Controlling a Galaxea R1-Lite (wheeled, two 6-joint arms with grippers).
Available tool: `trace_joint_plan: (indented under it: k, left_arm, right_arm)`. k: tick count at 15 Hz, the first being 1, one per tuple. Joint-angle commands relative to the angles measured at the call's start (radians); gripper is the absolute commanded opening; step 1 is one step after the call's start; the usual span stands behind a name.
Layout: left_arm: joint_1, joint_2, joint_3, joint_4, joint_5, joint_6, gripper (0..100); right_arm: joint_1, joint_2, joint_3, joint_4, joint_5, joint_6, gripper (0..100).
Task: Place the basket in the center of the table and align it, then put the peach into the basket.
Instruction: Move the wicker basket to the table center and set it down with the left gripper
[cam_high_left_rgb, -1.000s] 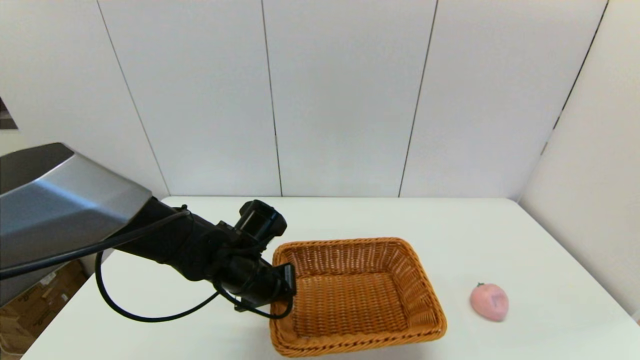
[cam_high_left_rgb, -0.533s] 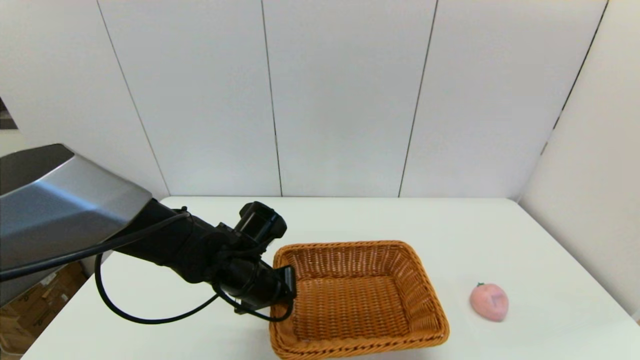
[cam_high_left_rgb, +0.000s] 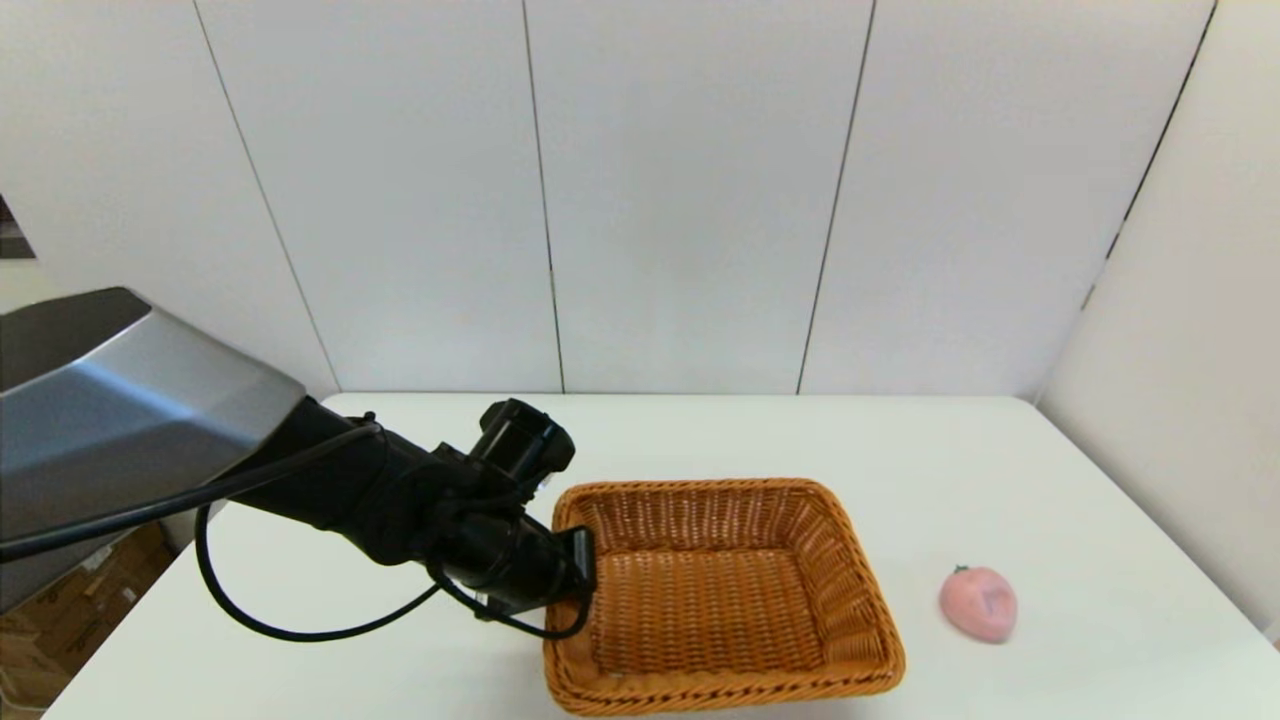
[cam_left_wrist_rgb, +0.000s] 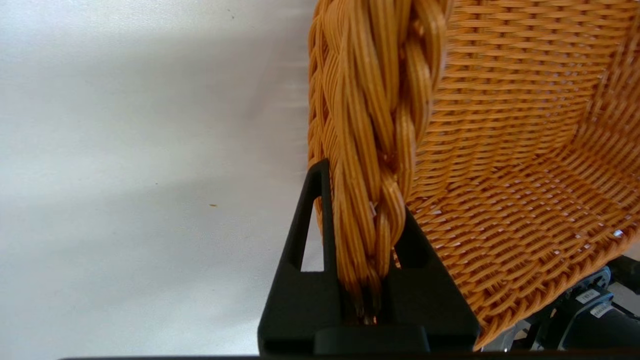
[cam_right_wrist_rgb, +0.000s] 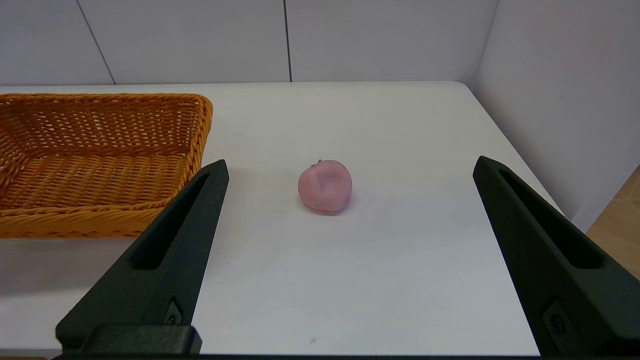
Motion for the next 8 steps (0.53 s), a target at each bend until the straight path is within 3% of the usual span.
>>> trace_joint_plan:
  k: [1, 8]
  left_arm:
    - [0.000, 0.005, 0.002, -0.001, -0.015, -0.003, 0]
    - [0.000, 0.010, 0.003, 0.001, -0.018, 0.018, 0]
  right_arm:
    - [0.000, 0.001, 0.000, 0.000, 0.000, 0.000, 100]
    - [0.000, 0.001, 0.000, 0.000, 0.000, 0.000, 100]
